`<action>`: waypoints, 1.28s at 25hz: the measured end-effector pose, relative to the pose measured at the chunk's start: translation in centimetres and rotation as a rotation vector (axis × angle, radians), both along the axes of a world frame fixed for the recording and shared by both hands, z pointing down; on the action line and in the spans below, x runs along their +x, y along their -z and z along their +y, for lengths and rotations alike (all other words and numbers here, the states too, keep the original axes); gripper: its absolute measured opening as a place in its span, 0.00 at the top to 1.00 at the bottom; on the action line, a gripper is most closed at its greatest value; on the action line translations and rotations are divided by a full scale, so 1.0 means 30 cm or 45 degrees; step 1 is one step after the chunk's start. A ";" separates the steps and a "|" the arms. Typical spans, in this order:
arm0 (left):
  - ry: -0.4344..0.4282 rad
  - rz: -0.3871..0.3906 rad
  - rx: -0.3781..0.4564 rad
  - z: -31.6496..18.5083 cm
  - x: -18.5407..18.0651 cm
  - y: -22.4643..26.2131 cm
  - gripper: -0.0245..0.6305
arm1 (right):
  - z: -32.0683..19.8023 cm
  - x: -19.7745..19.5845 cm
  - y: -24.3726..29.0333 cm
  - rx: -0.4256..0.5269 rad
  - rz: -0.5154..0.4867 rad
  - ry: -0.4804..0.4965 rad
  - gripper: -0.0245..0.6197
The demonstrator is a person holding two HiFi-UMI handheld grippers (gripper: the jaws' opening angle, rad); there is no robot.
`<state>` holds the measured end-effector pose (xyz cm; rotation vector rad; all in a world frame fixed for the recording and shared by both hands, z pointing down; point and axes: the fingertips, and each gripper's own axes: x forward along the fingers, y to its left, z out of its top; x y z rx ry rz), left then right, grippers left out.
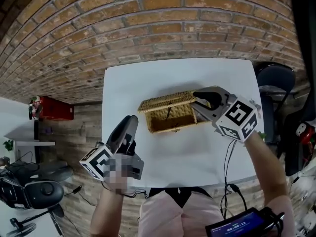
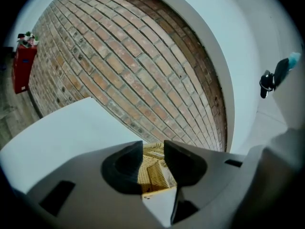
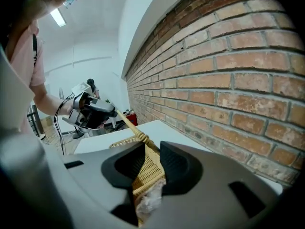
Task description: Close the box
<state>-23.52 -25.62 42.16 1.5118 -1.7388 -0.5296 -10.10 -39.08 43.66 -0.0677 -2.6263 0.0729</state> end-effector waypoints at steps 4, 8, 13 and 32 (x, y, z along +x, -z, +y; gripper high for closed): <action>0.044 -0.008 -0.012 0.038 0.002 0.006 0.76 | 0.029 0.012 -0.016 0.049 0.005 0.013 0.81; 0.052 -0.031 -0.001 0.059 0.014 0.026 0.77 | 0.045 0.025 -0.030 0.059 -0.005 -0.010 0.80; 0.046 -0.020 0.036 0.077 0.047 0.049 0.79 | 0.070 0.047 -0.063 0.081 0.006 -0.015 0.79; 0.012 -0.028 0.021 0.102 0.108 0.019 0.79 | 0.140 0.125 -0.190 0.180 0.111 -0.005 0.76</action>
